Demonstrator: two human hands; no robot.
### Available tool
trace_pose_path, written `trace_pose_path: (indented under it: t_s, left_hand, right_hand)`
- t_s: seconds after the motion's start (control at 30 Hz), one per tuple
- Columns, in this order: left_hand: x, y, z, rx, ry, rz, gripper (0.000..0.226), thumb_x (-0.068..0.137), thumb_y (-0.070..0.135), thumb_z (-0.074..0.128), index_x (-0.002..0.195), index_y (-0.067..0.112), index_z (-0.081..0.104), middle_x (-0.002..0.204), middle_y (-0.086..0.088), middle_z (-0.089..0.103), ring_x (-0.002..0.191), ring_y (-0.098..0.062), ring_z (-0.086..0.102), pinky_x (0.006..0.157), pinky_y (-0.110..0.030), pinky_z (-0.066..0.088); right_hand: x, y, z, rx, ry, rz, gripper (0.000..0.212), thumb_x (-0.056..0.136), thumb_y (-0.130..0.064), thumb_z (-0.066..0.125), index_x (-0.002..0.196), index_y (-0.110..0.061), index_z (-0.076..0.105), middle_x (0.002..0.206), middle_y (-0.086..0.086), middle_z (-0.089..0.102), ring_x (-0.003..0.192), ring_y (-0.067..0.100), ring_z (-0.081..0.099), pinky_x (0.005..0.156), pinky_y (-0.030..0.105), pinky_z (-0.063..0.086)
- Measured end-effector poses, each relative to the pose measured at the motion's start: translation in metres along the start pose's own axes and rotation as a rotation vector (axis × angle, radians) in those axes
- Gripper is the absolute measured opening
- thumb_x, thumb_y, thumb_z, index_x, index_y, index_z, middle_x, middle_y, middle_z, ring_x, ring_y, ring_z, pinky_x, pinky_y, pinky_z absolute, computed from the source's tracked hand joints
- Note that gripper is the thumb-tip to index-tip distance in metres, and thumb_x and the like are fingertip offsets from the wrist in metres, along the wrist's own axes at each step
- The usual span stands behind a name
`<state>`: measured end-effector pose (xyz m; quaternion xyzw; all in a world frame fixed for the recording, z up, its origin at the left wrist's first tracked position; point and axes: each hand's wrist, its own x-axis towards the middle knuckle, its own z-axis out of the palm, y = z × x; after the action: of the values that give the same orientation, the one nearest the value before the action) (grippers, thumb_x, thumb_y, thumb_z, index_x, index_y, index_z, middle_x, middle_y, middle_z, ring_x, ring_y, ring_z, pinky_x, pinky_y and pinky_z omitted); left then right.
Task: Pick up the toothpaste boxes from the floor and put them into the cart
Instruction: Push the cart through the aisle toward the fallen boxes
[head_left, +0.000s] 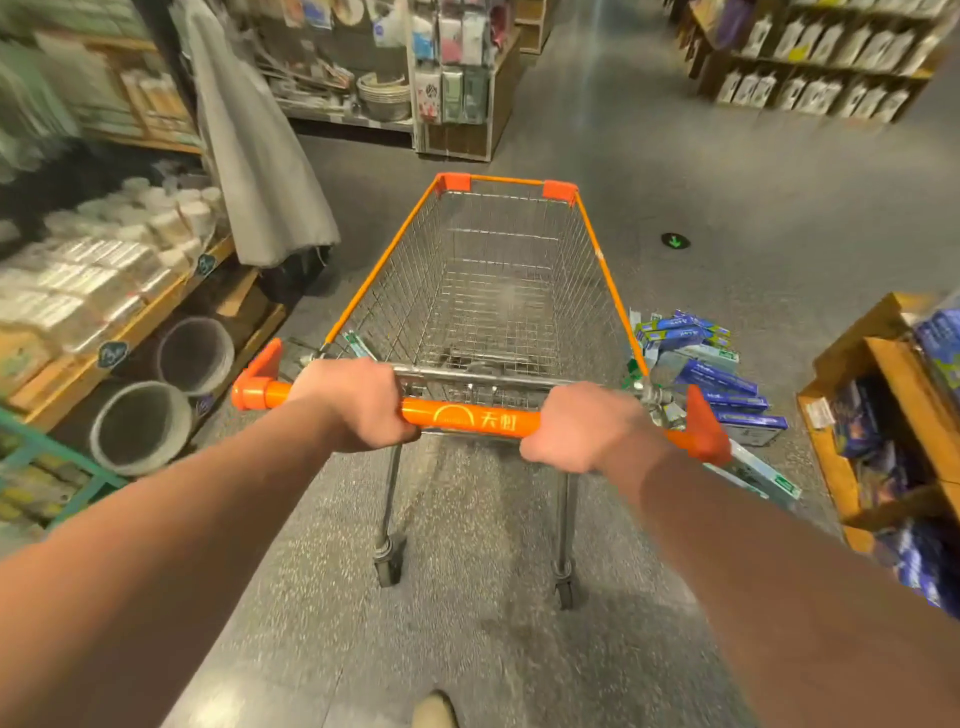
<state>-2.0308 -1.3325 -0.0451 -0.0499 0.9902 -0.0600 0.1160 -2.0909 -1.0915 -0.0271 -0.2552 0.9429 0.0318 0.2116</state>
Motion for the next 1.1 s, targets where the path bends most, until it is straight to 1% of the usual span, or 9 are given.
trace_pose_path:
  t_s: [0.3, 0.57, 0.67, 0.77, 0.83, 0.9, 0.97, 1.03, 1.1]
  left_hand:
    - [0.135, -0.073, -0.023, 0.057, 0.01, 0.058, 0.047, 0.075, 0.065, 0.052, 0.073, 0.019, 0.062, 0.068, 0.003, 0.057, 0.073, -0.026, 0.063, 0.067, -0.032, 0.05]
    - [0.174, -0.102, -0.031, 0.068, -0.02, 0.071, 0.052, 0.073, 0.069, 0.049, 0.081, 0.021, 0.066, 0.071, 0.004, 0.06, 0.073, -0.022, 0.063, 0.071, -0.033, 0.054]
    - [0.176, -0.105, -0.03, 0.082, -0.022, 0.081, 0.066, 0.072, 0.083, 0.046, 0.08, 0.02, 0.066, 0.07, 0.004, 0.058, 0.073, -0.024, 0.062, 0.071, -0.034, 0.054]
    - [0.176, -0.108, -0.028, 0.059, -0.048, 0.127, 0.102, 0.056, 0.109, 0.018, 0.075, 0.02, 0.065, 0.069, 0.005, 0.061, 0.071, -0.021, 0.063, 0.064, -0.032, 0.047]
    - [0.173, -0.11, -0.027, 0.003, -0.031, 0.163, 0.112, 0.051, 0.108, -0.003, 0.076, 0.021, 0.062, 0.07, 0.004, 0.063, 0.072, -0.02, 0.063, 0.065, -0.034, 0.045]
    - [0.171, -0.112, -0.024, -0.05, 0.014, 0.174, 0.106, 0.062, 0.098, -0.015, 0.079, 0.024, 0.06, 0.073, 0.002, 0.062, 0.076, -0.021, 0.062, 0.069, -0.036, 0.046]
    - [0.171, -0.11, -0.021, -0.111, 0.016, 0.151, 0.088, 0.078, 0.084, -0.006, 0.082, 0.025, 0.059, 0.08, 0.0, 0.064, 0.082, -0.024, 0.062, 0.073, -0.036, 0.047]
    - [0.176, -0.108, -0.025, -0.223, -0.051, 0.087, 0.067, 0.087, 0.073, 0.019, 0.077, 0.022, 0.06, 0.083, -0.004, 0.066, 0.083, -0.026, 0.062, 0.076, -0.036, 0.048]
    - [0.181, -0.106, -0.031, -0.368, -0.075, 0.019, 0.055, 0.076, 0.068, 0.037, 0.069, 0.019, 0.061, 0.078, -0.006, 0.066, 0.08, -0.027, 0.062, 0.073, -0.035, 0.049]
  right_hand:
    - [0.134, -0.009, -0.056, 0.051, -0.027, 0.055, 0.036, 0.09, -0.05, 0.059, 0.074, -0.018, 0.06, 0.076, -0.002, 0.061, 0.067, 0.015, 0.057, 0.06, 0.028, 0.041]
    - [0.18, -0.015, -0.08, -0.066, -0.165, -0.061, 0.049, 0.099, -0.055, 0.044, 0.074, -0.015, 0.057, 0.073, -0.001, 0.048, 0.062, 0.015, 0.046, 0.057, 0.029, 0.039]
    - [0.183, -0.016, -0.083, -0.034, -0.186, -0.048, 0.056, 0.096, -0.065, 0.046, 0.074, -0.014, 0.059, 0.076, -0.001, 0.054, 0.067, 0.015, 0.052, 0.059, 0.031, 0.04]
    - [0.181, -0.014, -0.082, 0.079, -0.198, 0.006, 0.075, 0.08, -0.089, 0.046, 0.08, -0.017, 0.064, 0.082, 0.0, 0.063, 0.073, 0.017, 0.061, 0.063, 0.034, 0.044]
    - [0.178, -0.012, -0.082, 0.185, -0.186, 0.014, 0.083, 0.069, -0.099, 0.044, 0.082, -0.019, 0.064, 0.081, -0.002, 0.063, 0.072, 0.017, 0.061, 0.066, 0.035, 0.048]
    - [0.172, -0.009, -0.082, 0.286, -0.16, 0.011, 0.083, 0.071, -0.099, 0.038, 0.08, -0.02, 0.059, 0.078, -0.002, 0.059, 0.07, 0.018, 0.058, 0.067, 0.036, 0.046]
    - [0.166, -0.005, -0.078, 0.379, -0.128, 0.002, 0.077, 0.084, -0.091, 0.031, 0.076, -0.017, 0.051, 0.075, -0.001, 0.049, 0.068, 0.019, 0.051, 0.066, 0.036, 0.042]
    - [0.162, 0.0, -0.076, 0.446, -0.093, -0.019, 0.07, 0.093, -0.083, 0.026, 0.074, -0.019, 0.047, 0.073, 0.0, 0.046, 0.068, 0.02, 0.05, 0.066, 0.037, 0.04]
    - [0.163, 0.004, -0.076, 0.493, -0.069, -0.051, 0.066, 0.097, -0.076, 0.03, 0.075, -0.018, 0.05, 0.073, 0.001, 0.048, 0.069, 0.02, 0.051, 0.067, 0.037, 0.041]
